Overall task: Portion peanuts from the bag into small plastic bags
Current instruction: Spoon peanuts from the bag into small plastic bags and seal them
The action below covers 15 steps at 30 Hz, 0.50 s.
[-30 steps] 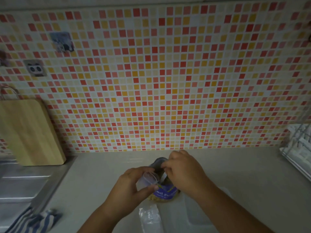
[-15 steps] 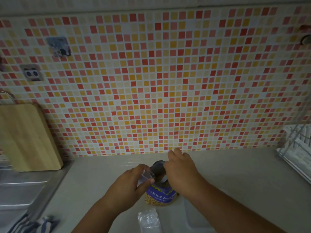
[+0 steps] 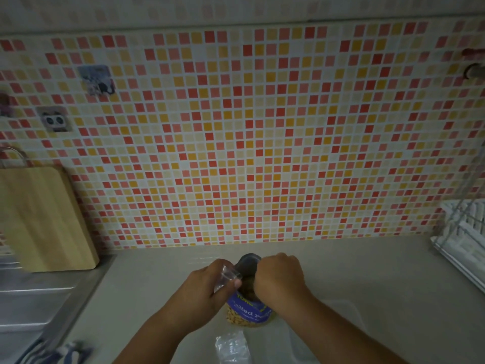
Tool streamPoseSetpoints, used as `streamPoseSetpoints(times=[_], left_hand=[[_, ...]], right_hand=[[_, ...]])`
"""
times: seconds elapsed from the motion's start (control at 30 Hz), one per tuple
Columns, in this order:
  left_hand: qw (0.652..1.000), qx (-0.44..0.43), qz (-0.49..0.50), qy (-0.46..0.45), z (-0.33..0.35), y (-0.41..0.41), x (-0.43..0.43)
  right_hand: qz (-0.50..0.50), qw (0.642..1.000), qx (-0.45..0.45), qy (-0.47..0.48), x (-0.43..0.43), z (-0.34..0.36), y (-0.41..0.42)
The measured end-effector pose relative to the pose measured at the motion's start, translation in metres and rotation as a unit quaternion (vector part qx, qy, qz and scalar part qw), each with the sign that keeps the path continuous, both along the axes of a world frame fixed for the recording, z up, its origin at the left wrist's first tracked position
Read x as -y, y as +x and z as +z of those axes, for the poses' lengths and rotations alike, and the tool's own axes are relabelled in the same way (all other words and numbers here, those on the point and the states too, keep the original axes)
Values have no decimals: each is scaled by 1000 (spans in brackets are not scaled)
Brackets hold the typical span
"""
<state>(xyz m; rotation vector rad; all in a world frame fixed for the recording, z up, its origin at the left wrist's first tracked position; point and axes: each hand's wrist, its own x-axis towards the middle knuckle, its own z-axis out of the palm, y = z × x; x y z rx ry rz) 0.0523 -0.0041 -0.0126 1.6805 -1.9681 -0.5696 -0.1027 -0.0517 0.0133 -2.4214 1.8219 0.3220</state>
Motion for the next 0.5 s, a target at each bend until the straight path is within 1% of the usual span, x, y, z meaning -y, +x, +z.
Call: streamPoseSetpoints(times=[0.13,0.3,0.5], left_hand=[[1000,-5,1,1,3,0,-1],[1000,-10,-1,0,5,-2,-2],[999,-34,-5,18,8,0,0]], right_hand=[[-40,997,64,-25,7,-7,-13],[-58,994,93,6,5,-19,-14],[-126,971,202,1,12,-15,-34]])
